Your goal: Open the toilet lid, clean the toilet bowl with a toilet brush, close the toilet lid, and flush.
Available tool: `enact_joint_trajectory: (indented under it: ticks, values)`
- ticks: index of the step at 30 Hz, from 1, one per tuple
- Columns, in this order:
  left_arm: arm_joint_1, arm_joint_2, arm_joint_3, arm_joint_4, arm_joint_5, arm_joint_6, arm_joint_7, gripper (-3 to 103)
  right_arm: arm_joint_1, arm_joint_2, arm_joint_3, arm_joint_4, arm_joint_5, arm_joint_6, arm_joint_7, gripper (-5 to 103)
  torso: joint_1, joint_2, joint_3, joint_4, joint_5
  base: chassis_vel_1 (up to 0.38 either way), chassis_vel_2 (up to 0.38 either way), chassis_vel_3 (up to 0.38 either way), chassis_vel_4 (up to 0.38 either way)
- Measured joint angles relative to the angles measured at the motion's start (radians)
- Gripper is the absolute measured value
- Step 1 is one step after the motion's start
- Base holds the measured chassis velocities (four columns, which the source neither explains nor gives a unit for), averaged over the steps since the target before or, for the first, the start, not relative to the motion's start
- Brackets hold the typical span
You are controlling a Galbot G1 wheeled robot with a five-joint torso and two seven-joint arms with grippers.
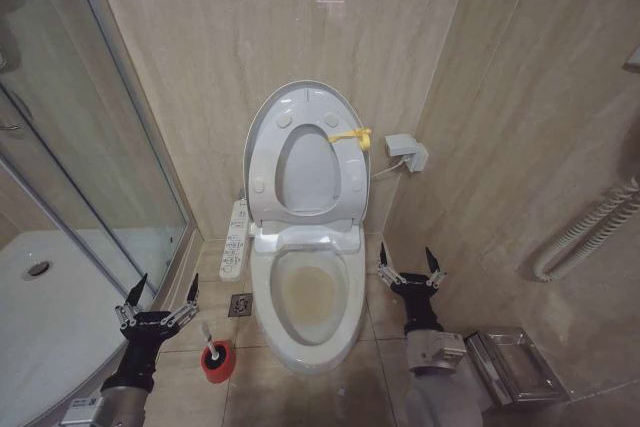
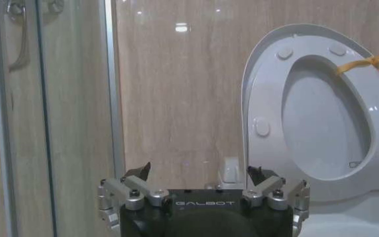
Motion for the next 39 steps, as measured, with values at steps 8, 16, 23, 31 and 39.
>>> enact_joint_trajectory:
  ticks: [8,16,23,31,39]
  values:
    - [0.0,0.0,0.001,0.001,0.002,0.0,-0.001,99,0.0,0.0,0.0,0.0,0.0,0.0,0.0,100,0.0,0.0,0.0,0.0,0.0,0.0,0.0,0.0,0.0]
    - [0.0,0.0,0.001,0.001,0.002,0.0,-0.002,99,0.0,0.0,0.0,0.0,0.0,0.0,0.0,100,0.0,0.0,0.0,0.0,0.0,0.0,0.0,0.0,0.0]
    - [0.0,0.0,0.002,0.001,0.002,0.0,-0.002,99,0.0,0.0,0.0,0.0,0.0,0.0,0.0,100,0.0,0.0,0.0,0.0,0.0,0.0,0.0,0.0,0.0]
    - [0.0,0.0,0.002,0.001,0.001,0.0,-0.002,99,0.0,0.0,0.0,0.0,0.0,0.0,0.0,100,0.0,0.0,0.0,0.0,0.0,0.0,0.0,0.0,0.0]
    - [0.0,0.0,0.002,0.0,0.001,0.0,-0.002,99,0.0,0.0,0.0,0.0,0.0,0.0,0.0,100,0.0,0.0,0.0,0.0,0.0001,0.0,0.0,0.0,0.0]
